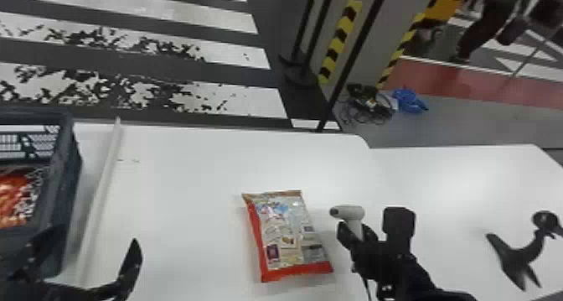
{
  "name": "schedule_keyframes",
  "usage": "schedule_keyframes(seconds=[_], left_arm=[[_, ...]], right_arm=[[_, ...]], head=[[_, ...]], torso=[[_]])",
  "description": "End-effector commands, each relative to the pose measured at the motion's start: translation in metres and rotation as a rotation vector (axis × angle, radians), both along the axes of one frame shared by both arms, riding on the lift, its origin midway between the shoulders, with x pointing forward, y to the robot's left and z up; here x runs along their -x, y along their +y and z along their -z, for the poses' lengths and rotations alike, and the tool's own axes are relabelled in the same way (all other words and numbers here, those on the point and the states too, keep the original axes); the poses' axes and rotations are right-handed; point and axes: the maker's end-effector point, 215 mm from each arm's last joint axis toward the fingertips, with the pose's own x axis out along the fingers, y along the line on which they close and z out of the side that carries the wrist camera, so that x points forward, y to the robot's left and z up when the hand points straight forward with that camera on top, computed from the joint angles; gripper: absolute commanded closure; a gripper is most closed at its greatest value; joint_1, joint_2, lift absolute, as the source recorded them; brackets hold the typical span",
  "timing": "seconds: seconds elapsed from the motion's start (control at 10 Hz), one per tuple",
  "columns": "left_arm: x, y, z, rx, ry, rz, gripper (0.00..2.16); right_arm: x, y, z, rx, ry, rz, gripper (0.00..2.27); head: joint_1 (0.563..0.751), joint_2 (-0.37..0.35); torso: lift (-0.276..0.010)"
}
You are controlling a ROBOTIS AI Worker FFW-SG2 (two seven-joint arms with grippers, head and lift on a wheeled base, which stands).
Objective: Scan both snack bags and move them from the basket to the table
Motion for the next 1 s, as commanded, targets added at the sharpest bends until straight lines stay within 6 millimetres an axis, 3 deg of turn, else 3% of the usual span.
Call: schedule_keyframes(seconds=[0.0, 0.1, 0.6, 0.7, 0.8, 0.9], left_arm=[[-0.001, 0.0, -0.003, 0.0, -0.005, 0.0, 0.06], [0.0, -0.001, -0.002, -0.001, -0.004, 0.001, 0.06], [0.001, -0.003, -0.002, -0.003, -0.004, 0.005, 0.06], [0.001, -0.004, -0.003, -0.001, -0.005, 0.006, 0.06], [0.001, -0.005, -0.004, 0.003, -0.007, 0.007, 0.06], [0.001, -0.005, -0.003, 0.001, -0.005, 0.006, 0.06]], right_arm=[[-0.007, -0.01, 0.009, 0.023, 0.0, 0.0, 2.25], [-0.016, -0.015, 0.002, 0.058, -0.052, -0.021, 2.25], [-0.015, -0.025, 0.04, 0.064, 0.016, -0.042, 2.25], [-0.015, -0.026, 0.041, 0.064, 0.018, -0.043, 2.07], [-0.014, -0.026, 0.041, 0.064, 0.017, -0.044, 1.7], [-0.014, -0.024, 0.04, 0.063, 0.014, -0.046, 0.72]], head=[[0.695, -0.35], [0.695, -0.35], [0.695, -0.35], [0.695, -0.35], [0.695, -0.35], [0.695, -0.35]], torso=[[-0.098], [-0.098], [-0.098], [-0.098], [-0.098], [-0.098]])
